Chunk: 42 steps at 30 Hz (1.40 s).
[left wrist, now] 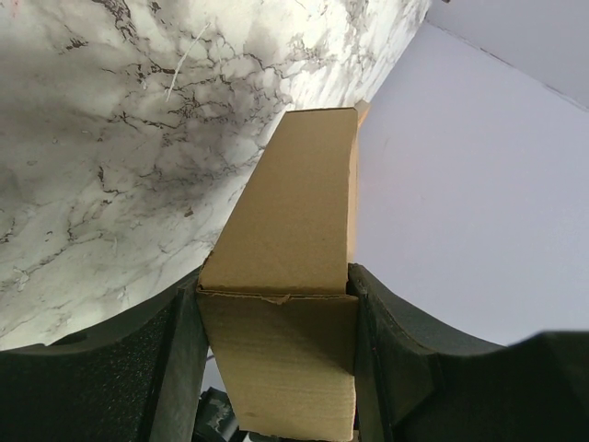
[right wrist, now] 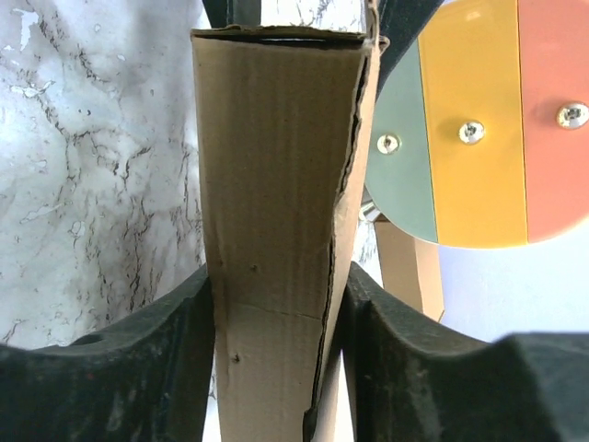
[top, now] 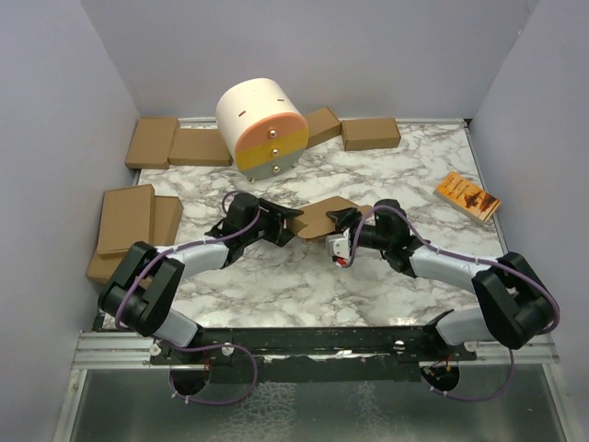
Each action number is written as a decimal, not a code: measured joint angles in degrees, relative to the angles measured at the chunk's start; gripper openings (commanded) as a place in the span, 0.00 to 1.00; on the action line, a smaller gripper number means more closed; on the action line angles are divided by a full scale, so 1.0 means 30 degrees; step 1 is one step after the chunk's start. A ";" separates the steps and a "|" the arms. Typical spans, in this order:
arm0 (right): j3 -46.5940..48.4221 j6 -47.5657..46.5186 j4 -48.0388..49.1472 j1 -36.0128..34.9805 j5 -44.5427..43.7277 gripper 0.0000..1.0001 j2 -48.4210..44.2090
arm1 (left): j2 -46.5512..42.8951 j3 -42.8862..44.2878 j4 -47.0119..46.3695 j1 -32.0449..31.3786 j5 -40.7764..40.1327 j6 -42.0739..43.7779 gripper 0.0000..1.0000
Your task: Fold the paper box
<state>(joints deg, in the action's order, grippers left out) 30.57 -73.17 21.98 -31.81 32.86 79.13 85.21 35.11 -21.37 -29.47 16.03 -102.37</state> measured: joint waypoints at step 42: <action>0.8546 2.5128 -0.7031 0.6594 1.2356 0.42 0.1770 | -0.7497 -0.6805 -1.2269 0.0750 0.2892 2.1923 0.99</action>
<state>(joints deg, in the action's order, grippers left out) 56.21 2.22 0.89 -12.03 69.93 84.44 62.72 14.70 -58.17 -27.22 24.71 -36.60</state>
